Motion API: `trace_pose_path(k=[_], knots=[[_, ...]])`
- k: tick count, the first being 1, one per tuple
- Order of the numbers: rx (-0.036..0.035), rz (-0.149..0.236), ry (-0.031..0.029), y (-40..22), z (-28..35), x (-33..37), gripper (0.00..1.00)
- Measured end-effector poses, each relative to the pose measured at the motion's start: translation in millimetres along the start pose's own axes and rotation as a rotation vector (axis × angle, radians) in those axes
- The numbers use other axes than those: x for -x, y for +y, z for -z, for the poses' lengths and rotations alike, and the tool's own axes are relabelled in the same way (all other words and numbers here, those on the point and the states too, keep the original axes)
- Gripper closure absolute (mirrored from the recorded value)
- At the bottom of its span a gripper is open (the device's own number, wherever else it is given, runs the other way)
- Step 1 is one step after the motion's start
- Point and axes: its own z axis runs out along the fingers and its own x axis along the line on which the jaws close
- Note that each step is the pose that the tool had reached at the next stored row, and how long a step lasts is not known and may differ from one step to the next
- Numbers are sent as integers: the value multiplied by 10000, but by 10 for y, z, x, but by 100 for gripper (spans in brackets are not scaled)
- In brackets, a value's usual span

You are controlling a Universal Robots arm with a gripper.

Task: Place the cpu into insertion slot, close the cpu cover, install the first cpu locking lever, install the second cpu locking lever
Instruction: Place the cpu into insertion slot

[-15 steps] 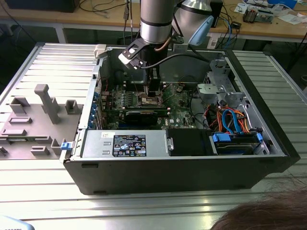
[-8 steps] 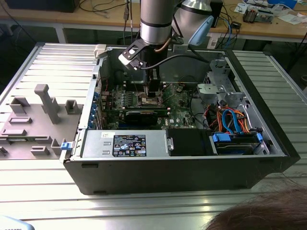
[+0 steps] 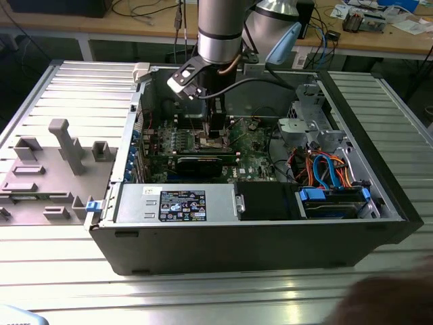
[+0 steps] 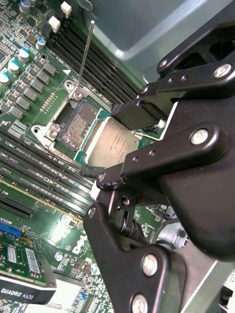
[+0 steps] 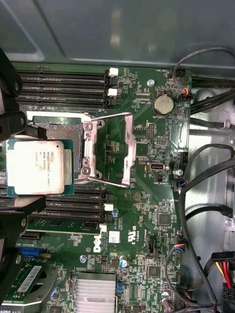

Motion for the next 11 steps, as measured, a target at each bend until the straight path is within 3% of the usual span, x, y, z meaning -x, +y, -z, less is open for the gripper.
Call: trace_pose_path(k=[11], knots=[[1,-8,24,0,-26,-13,46]])
